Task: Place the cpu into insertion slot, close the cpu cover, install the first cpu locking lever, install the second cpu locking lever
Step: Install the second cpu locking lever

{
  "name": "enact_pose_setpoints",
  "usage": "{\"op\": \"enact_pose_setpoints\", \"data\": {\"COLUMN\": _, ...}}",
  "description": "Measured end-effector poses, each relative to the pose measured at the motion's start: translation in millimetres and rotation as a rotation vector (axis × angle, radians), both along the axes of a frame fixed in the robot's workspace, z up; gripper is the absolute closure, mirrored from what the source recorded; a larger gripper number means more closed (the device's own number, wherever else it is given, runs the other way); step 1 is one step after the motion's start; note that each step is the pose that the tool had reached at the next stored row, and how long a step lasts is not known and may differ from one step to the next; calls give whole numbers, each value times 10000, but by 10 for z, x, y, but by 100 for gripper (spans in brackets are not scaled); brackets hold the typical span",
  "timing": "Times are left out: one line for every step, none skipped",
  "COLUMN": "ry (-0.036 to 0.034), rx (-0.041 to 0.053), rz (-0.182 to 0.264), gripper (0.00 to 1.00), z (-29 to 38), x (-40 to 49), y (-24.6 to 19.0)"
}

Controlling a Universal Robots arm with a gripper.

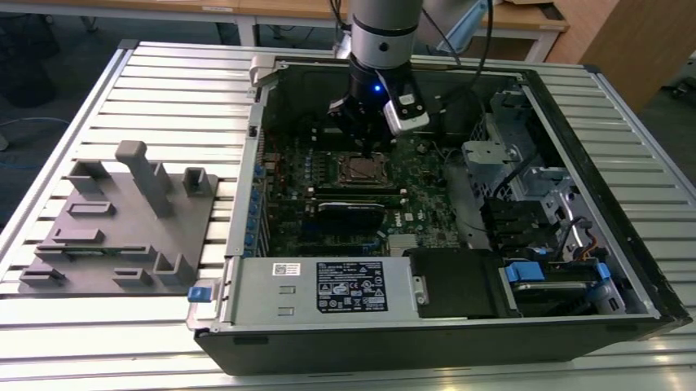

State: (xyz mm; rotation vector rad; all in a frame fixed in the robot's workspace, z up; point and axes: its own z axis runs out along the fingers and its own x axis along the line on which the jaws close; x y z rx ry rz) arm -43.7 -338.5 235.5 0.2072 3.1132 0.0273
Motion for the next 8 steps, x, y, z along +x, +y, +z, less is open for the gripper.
{"op": "enact_pose_setpoints", "data": {"ry": 0, "rx": 0, "rz": 0, "gripper": 90, "z": 9, "x": 0, "y": 0}}
{"op": "enact_pose_setpoints", "data": {"ry": -1, "rx": 1, "rz": 0, "gripper": 90, "z": 14, "x": 0, "y": 0}}
{"op": "enact_pose_setpoints", "data": {"ry": -2, "rx": 3, "rz": 0, "gripper": 90, "z": 14, "x": 0, "y": 0}}
{"op": "enact_pose_setpoints", "data": {"ry": -2, "rx": 3, "rz": 0, "gripper": 90, "z": 14, "x": 0, "y": 0}}
{"op": "enact_pose_setpoints", "data": {"ry": -2, "rx": 4, "rz": 0, "gripper": 90, "z": 14, "x": 0, "y": 0}}
{"op": "enact_pose_setpoints", "data": {"ry": 0, "rx": 1, "rz": 0, "gripper": 90, "z": 16, "x": 0, "y": 0}}
{"op": "enact_pose_setpoints", "data": {"ry": -1, "rx": 1, "rz": 0, "gripper": 90, "z": 17, "x": 0, "y": 0}}
{"op": "enact_pose_setpoints", "data": {"ry": -1, "rx": 1, "rz": 0, "gripper": 90, "z": 17, "x": 0, "y": 0}}
